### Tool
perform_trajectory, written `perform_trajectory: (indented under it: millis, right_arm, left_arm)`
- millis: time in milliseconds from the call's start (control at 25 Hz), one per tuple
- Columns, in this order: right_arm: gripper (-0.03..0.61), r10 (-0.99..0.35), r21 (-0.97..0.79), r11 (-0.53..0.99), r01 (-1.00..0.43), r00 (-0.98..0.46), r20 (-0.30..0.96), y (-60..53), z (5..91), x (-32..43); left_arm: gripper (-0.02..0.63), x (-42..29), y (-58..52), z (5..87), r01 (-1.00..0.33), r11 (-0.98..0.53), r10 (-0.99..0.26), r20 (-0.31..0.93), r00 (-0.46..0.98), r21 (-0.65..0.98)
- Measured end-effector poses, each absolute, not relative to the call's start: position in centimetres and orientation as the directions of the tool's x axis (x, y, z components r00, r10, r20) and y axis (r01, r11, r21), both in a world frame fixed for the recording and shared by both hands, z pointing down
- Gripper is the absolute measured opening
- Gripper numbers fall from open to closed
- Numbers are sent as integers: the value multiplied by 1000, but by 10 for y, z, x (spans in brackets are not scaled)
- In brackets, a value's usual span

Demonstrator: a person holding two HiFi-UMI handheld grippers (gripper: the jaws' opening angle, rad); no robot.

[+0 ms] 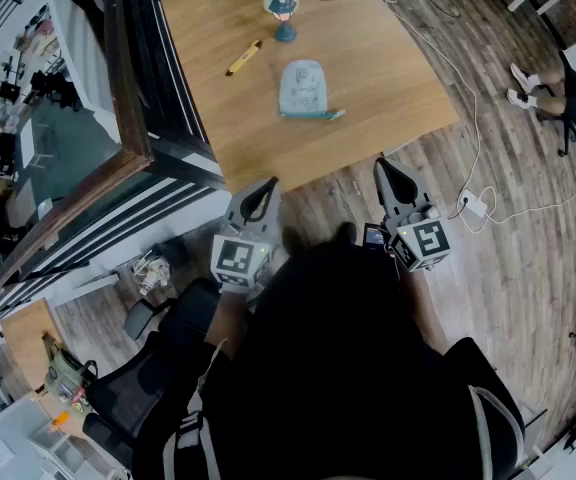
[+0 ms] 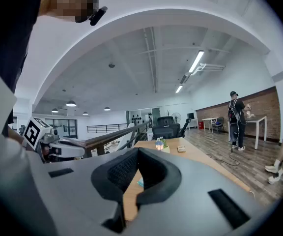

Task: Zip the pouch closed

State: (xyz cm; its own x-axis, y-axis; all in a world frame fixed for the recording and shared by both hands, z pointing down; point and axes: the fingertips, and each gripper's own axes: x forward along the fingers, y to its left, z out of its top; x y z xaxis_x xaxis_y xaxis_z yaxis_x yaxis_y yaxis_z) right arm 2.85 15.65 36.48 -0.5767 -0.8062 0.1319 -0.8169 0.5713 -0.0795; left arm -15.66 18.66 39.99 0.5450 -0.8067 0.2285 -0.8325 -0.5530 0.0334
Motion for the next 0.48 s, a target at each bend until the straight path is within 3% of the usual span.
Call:
perform_trajectory:
  millis: [480]
  right_arm:
    - [14, -795, -55, 583, -811, -583, 169, 154, 370, -12]
  left_arm:
    - [-2, -166, 174, 405, -814, -577, -791, 205, 577, 66]
